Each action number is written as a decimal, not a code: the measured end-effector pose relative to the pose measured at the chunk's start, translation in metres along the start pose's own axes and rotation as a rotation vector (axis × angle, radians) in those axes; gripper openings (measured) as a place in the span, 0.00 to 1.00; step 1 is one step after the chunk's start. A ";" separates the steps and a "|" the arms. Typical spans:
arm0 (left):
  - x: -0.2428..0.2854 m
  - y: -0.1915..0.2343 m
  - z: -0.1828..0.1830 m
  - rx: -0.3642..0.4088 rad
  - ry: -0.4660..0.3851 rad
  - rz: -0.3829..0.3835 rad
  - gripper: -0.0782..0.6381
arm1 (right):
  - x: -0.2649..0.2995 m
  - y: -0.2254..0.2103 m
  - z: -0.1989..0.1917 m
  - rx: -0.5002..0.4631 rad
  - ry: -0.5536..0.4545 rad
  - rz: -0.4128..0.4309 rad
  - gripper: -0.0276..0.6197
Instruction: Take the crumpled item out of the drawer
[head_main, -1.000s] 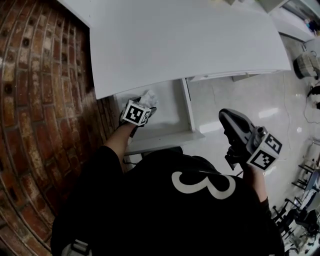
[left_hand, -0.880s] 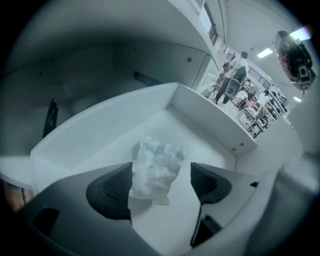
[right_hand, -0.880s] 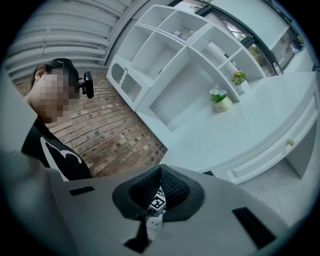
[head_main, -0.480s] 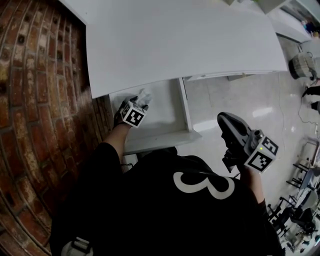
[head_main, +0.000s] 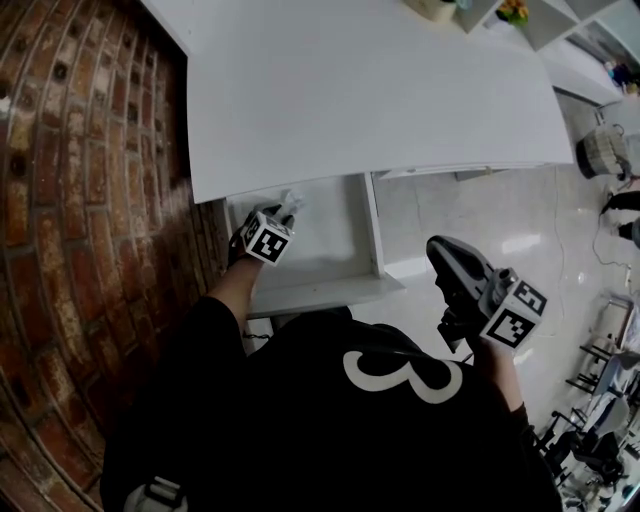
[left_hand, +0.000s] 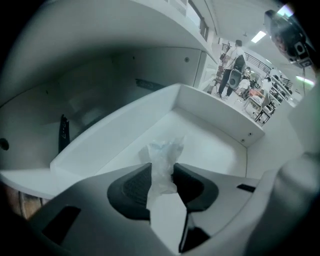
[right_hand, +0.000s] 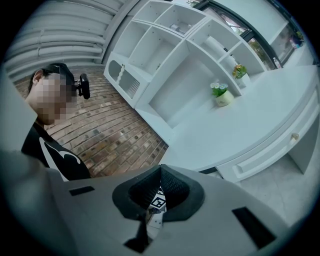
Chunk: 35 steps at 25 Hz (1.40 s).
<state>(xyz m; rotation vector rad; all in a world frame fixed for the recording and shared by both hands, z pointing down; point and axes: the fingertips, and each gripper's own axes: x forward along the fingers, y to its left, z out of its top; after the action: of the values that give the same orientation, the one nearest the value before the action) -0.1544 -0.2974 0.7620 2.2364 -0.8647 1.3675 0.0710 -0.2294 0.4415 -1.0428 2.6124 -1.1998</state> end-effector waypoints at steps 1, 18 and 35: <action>-0.004 0.000 0.002 -0.015 -0.009 -0.005 0.30 | 0.002 0.001 0.001 0.000 -0.001 0.006 0.06; -0.146 -0.037 0.063 -0.207 -0.319 -0.147 0.26 | 0.033 0.049 0.022 -0.121 0.019 0.156 0.06; -0.337 -0.068 0.158 -0.261 -0.710 -0.197 0.26 | 0.027 0.103 0.028 -0.230 -0.032 0.269 0.06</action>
<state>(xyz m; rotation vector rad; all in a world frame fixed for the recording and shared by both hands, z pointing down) -0.1186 -0.2395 0.3901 2.5193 -0.9301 0.3242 0.0033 -0.2160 0.3552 -0.6994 2.8008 -0.8352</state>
